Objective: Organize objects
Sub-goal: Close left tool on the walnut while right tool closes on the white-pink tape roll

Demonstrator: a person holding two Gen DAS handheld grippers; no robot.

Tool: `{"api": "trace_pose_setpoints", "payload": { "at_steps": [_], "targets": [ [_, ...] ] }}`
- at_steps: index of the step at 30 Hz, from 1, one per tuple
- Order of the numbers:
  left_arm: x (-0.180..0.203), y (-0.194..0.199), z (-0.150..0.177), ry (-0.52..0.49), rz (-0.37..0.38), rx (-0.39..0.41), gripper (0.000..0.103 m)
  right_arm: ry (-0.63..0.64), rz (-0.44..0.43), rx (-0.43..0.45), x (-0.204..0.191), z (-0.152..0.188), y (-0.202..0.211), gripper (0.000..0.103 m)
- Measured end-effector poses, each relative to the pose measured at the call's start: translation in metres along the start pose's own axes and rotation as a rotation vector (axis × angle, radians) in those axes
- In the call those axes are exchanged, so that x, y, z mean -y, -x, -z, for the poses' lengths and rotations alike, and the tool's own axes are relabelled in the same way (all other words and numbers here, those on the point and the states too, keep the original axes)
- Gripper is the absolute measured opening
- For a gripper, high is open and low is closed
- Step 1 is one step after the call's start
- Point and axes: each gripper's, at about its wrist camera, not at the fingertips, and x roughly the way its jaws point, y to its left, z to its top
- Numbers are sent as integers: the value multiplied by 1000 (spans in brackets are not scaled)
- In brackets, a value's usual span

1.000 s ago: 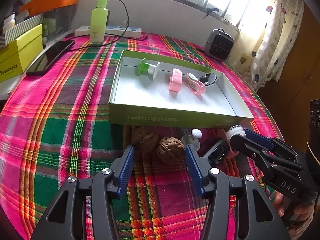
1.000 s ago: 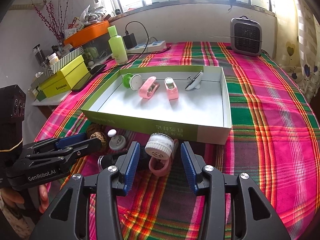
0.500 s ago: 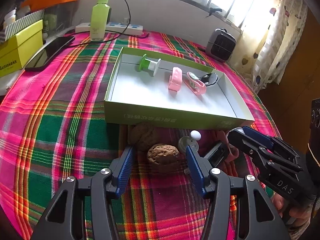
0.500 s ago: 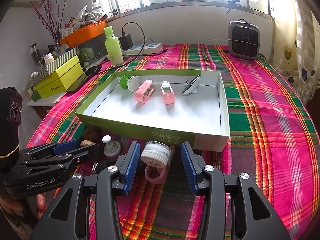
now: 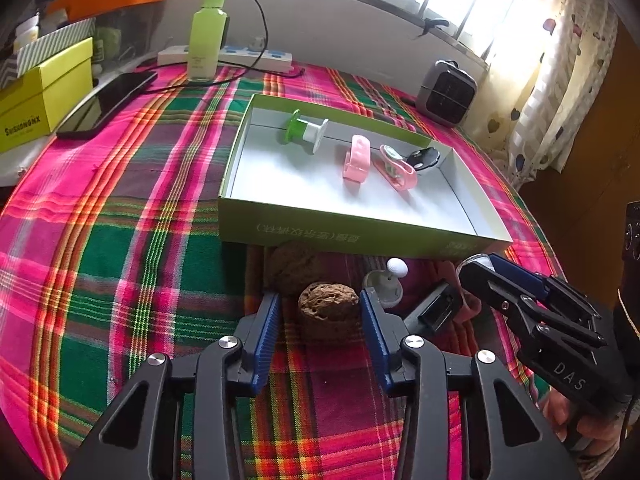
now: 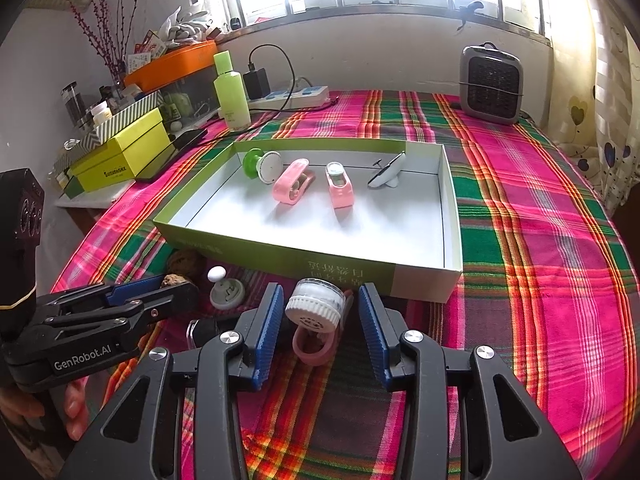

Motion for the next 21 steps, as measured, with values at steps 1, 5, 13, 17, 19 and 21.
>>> {"api": "trace_pose_setpoints", "payload": {
  "at_steps": [1, 5, 13, 17, 19, 21],
  "targets": [
    [0, 0, 0, 0, 1, -1, 33, -2, 0, 1, 1, 0, 0, 38],
    [1, 0, 1, -1, 0, -1, 30, 0, -3, -1, 0, 0, 0, 36],
    [1, 1, 2, 0, 2, 0, 30, 7, -6, -7, -2, 2, -1, 32],
    [0, 1, 3, 0, 2, 0, 30, 6, -5, -5, -2, 2, -1, 32],
    [0, 1, 3, 0, 2, 0, 30, 6, -5, -4, -2, 2, -1, 32],
    [0, 1, 3, 0, 1, 0, 30, 6, -6, -4, -2, 2, -1, 31]
  ]
}}
